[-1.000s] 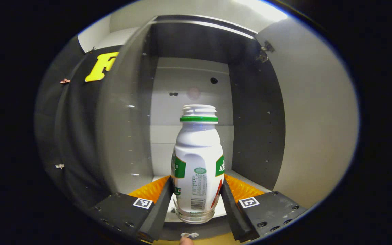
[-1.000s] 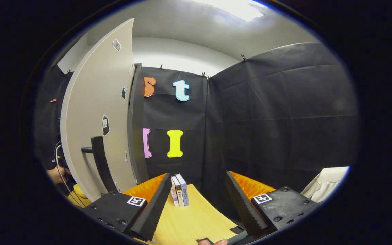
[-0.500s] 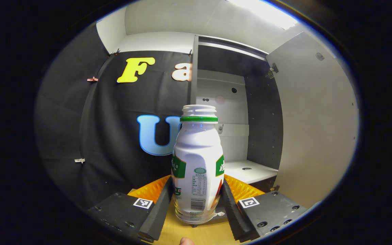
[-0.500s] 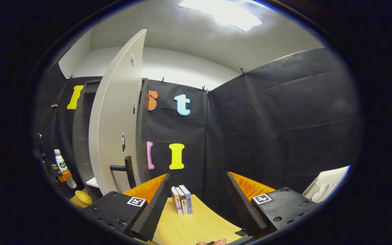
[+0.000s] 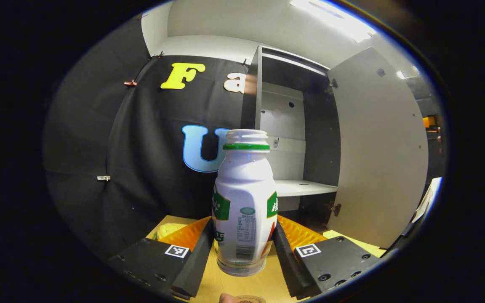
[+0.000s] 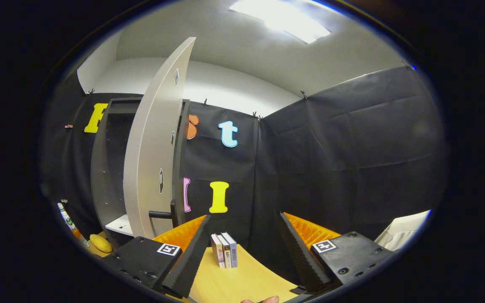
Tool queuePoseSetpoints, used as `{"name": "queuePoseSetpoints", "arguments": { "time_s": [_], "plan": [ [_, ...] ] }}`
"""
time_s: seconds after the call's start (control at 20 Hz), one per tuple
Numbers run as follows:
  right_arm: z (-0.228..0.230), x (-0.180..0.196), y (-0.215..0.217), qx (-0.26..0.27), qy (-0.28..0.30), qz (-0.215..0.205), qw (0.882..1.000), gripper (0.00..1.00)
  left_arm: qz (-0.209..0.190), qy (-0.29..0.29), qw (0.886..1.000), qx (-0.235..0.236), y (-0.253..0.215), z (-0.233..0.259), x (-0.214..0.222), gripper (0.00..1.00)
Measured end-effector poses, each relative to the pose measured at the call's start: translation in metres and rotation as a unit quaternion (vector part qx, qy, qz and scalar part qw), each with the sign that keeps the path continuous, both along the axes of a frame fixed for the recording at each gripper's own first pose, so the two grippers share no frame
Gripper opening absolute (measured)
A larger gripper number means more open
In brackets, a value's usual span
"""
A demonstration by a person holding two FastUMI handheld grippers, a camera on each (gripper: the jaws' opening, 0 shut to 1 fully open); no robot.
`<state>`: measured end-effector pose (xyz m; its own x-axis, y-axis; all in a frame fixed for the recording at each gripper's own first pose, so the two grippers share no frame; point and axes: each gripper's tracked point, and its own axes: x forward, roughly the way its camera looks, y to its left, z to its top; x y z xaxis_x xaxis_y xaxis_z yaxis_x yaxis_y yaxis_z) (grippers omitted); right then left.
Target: Open the cabinet door with the right hand, grasp the bottle in the cabinet with the left hand and place it on the coaster, then close the cabinet door with the right hand.
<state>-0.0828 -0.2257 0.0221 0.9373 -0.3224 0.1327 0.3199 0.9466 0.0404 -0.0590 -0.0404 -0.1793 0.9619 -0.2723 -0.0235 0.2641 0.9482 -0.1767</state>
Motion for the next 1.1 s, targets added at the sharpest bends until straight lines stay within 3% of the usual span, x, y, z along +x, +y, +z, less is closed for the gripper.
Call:
{"name": "queuePoseSetpoints", "arguments": {
  "time_s": [0.15, 0.25, 0.6, 1.1],
  "plan": [
    [0.003, -0.002, -0.002, -0.003, -0.004, -0.005, 1.000, 0.98, -0.022, 0.012, 0.999, 0.048, -0.006, -0.044, -0.013, 0.77],
    [0.003, -0.001, -0.003, -0.009, -0.004, -0.008, 1.000, 0.98, -0.053, 0.027, 0.997, 0.043, -0.019, -0.078, -0.033, 0.77],
    [0.006, -0.008, -0.006, -0.034, -0.009, -0.024, 0.999, 0.98, -0.098, 0.053, 0.993, 0.031, -0.043, -0.162, -0.064, 0.78],
    [0.009, -0.013, -0.012, -0.056, -0.009, -0.048, 0.997, 0.97, -0.104, 0.063, 0.993, 0.008, -0.060, -0.205, -0.052, 0.79]
  ]
}}
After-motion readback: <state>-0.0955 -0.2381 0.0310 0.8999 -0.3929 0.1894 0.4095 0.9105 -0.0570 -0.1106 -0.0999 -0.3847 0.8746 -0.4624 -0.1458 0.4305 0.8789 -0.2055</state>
